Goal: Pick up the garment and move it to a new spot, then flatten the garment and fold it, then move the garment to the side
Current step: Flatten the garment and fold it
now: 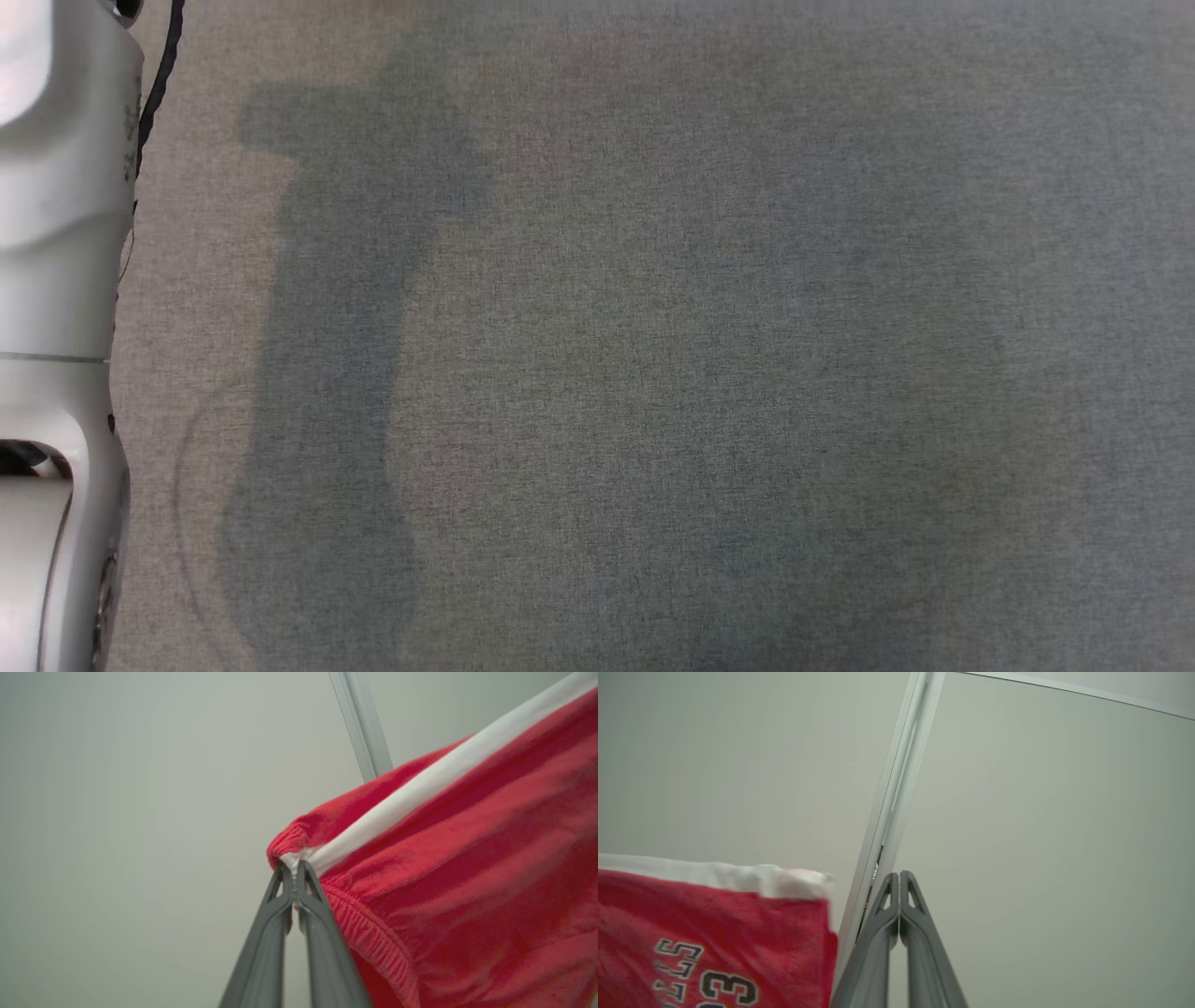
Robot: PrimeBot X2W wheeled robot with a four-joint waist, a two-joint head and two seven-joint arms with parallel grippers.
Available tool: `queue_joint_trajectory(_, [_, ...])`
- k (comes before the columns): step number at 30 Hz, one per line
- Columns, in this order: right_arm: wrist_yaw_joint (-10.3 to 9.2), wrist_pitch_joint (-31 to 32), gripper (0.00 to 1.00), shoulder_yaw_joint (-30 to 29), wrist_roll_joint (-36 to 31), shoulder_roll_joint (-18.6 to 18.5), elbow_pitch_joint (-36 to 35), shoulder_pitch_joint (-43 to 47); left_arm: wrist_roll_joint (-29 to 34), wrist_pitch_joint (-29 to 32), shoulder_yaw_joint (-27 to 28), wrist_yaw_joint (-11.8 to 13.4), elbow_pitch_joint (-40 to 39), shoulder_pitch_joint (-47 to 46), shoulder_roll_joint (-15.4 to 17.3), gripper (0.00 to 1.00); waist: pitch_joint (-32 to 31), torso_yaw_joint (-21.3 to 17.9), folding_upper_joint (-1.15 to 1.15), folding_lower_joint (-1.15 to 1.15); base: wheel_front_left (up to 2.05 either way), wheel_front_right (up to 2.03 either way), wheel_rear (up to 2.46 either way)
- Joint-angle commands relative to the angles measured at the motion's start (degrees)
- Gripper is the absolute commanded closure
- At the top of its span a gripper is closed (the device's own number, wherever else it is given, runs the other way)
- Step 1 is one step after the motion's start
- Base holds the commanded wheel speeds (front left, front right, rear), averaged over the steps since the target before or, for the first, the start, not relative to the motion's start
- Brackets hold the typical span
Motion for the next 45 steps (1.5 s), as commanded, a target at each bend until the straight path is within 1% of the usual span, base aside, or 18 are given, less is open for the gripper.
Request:
queue_joint_trajectory(1, [-0.03,0.02,1.00,-0.87,-0.36,-0.49,-0.09,-0.14,-0.63,-0.02,0.59,0.47,0.00,-0.56,0.42,1.00,1.42,0.36,0.00,0.00,0.00,0.00,0.00])
queue_joint_trajectory(3, [-0.03,0.02,1.00,-1.49,-0.04,0.53,-0.64,1.67,-1.43,-0.05,0.89,0.12,-0.49,0.98,-0.13,1.00,2.02,0.33,0.00,0.00,0.00,0.00,0.00])
queue_joint_trajectory(5, [-0.03,0.02,1.00,-0.19,0.61,1.09,-0.81,5.54,-1.86,-0.02,-0.07,-1.00,0.41,5.30,-0.66,1.00,1.85,0.06,0.00,0.00,0.00,0.00,0.00])
queue_joint_trajectory(7, [-0.04,0.01,1.00,0.24,2.53,1.27,-1.25,9.55,-3.06,-0.04,0.44,-1.50,-0.14,8.42,-0.66,1.00,1.42,-0.23,0.00,0.00,0.00,0.00,0.00])
queue_joint_trajectory(12, [-0.04,0.01,1.00,3.80,5.79,1.01,-3.97,21.99,-6.14,-0.08,2.21,-2.42,-1.49,19.74,-1.55,1.00,0.28,-0.97,0.00,0.00,0.00,0.00,0.00])
queue_joint_trajectory(17, [-0.03,0.01,1.00,2.89,8.83,1.95,-5.99,31.41,-8.26,-0.10,4.95,-2.61,-4.98,28.93,-3.15,1.00,-1.22,-1.34,0.00,0.00,0.00,0.00,0.00])
queue_joint_trajectory(22, [-0.04,0.02,1.00,2.48,10.74,4.40,-7.06,39.34,-9.46,-0.07,7.15,-2.89,-7.02,38.61,-5.16,1.00,-4.35,-1.93,0.00,0.00,0.00,0.00,0.00])
queue_joint_trajectory(23, [-0.03,0.02,0.74,2.71,10.71,4.84,-6.73,40.85,-9.74,-0.07,7.73,-2.92,-7.43,40.38,-5.46,1.00,-5.23,-2.12,0.00,0.00,0.00,0.00,0.00])
queue_joint_trajectory(24, [-0.04,0.01,0.57,2.77,10.84,5.31,-6.57,42.28,-9.49,-0.07,7.87,-2.97,-7.65,42.27,-5.76,1.00,-6.12,-2.20,0.00,0.00,0.00,0.00,0.00])
queue_joint_trajectory(26, [-0.03,0.01,0.00,2.59,11.31,6.55,-5.85,45.04,-10.39,-0.07,8.92,-2.86,-7.94,46.18,-6.23,1.00,-8.16,-2.53,0.00,0.00,0.00,0.00,0.00])
queue_joint_trajectory(29, [-0.04,0.02,0.00,2.89,11.16,7.80,-4.98,48.96,-11.22,-0.08,9.72,-2.73,-8.38,51.54,-6.70,1.00,-11.00,-2.88,0.00,0.00,0.00,0.00,0.00])
queue_joint_trajectory(31, [-0.04,0.01,0.00,2.55,11.03,8.70,-4.62,51.41,-13.20,-0.09,9.81,-2.85,-8.59,54.96,-6.83,1.00,-13.01,-3.11,0.00,0.00,0.00,0.00,0.00])
queue_joint_trajectory(34, [-0.03,0.01,0.00,2.30,10.83,9.49,-4.15,53.80,-15.20,-0.08,8.24,-2.93,-9.13,57.93,-6.87,1.00,-14.81,-3.21,0.00,0.00,0.00,0.00,0.00])
queue_joint_trajectory(35, [-0.04,0.01,0.00,2.02,10.83,10.21,-3.59,56.16,-16.37,-0.08,6.14,-2.87,-9.15,60.60,-6.91,1.00,-16.54,-3.14,0.00,0.00,0.00,0.00,0.00])
queue_joint_trajectory(37, [-0.03,0.01,0.00,2.04,10.69,10.44,-3.37,57.17,-17.61,-0.09,5.84,-2.44,-9.45,61.72,-6.77,1.00,-17.28,-3.18,0.00,0.00,0.00,0.00,0.00])
queue_joint_trajectory(38, [-0.03,0.02,0.00,2.05,10.39,10.62,-3.34,58.03,-17.79,-0.09,5.30,-2.03,-9.78,62.85,-6.70,1.00,-18.06,-3.23,0.00,0.00,0.00,0.00,0.00])
queue_joint_trajectory(39, [-0.03,0.02,0.00,1.59,10.38,11.30,-3.06,60.19,-18.19,-0.06,3.24,-2.20,-9.92,65.37,-6.90,1.00,-19.60,-3.14,0.00,0.00,0.00,0.00,0.00])
queue_joint_trajectory(45, [-0.03,0.01,0.00,0.80,10.12,12.41,-2.56,64.82,-19.37,-0.06,0.66,-1.64,-11.63,70.40,-6.87,1.00,-23.52,-2.90,0.00,0.00,0.00,0.00,0.00])
